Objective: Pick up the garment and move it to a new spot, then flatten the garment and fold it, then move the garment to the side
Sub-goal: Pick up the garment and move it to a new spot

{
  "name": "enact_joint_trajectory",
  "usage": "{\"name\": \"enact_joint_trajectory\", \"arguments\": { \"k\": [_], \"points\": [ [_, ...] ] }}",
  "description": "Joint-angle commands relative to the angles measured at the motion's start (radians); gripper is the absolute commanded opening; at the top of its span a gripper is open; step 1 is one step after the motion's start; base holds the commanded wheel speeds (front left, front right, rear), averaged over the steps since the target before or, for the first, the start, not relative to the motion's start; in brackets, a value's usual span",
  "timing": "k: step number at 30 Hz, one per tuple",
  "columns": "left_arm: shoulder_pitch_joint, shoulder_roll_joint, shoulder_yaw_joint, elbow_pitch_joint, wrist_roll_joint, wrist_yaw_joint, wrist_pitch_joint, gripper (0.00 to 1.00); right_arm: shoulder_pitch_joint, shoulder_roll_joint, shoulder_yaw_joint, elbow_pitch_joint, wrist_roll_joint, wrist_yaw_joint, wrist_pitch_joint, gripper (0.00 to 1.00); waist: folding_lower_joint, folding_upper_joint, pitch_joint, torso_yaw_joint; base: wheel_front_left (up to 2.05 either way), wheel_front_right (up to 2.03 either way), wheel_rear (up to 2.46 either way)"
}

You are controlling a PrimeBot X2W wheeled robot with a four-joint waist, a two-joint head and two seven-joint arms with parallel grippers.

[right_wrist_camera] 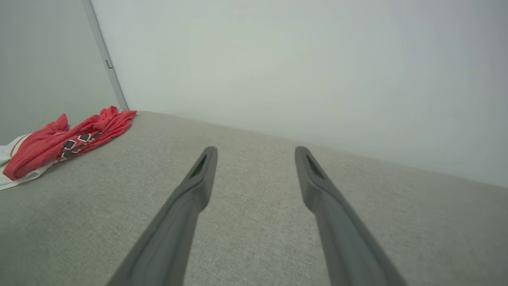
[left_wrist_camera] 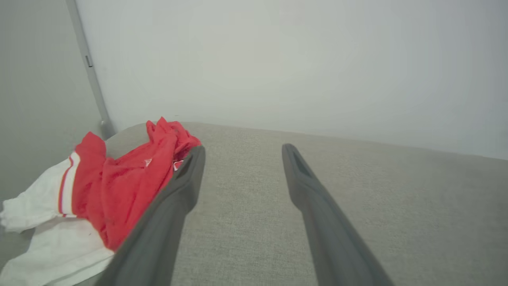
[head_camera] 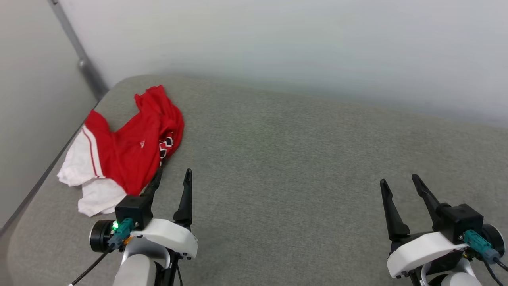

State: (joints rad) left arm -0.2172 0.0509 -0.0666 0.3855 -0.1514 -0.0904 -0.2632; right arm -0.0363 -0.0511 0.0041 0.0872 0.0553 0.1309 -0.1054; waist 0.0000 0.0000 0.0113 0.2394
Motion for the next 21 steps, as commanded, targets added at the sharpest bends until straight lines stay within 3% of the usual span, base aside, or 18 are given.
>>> {"name": "enact_joint_trajectory", "arguments": {
  "k": [1,13,21],
  "points": [
    [-0.014,0.000,0.003,-0.005,-0.001,0.003,-0.002,1.00,-0.003,0.001,0.000,-0.009,-0.007,0.000,0.001,1.00,0.0000,0.0000,0.007,0.053,0.00,0.00,0.00],
    [0.002,0.001,0.072,-0.045,-0.004,0.009,-0.002,1.00,-0.021,0.001,0.048,-0.060,-0.022,0.000,0.024,1.00,0.0000,0.0000,0.028,0.217,0.00,0.00,0.00],
    [0.010,0.000,0.097,-0.055,0.003,0.005,-0.002,1.00,-0.031,0.001,0.065,-0.075,-0.024,0.000,0.035,1.00,0.0000,0.0000,0.046,0.263,0.00,0.00,0.00]
  ]
}}
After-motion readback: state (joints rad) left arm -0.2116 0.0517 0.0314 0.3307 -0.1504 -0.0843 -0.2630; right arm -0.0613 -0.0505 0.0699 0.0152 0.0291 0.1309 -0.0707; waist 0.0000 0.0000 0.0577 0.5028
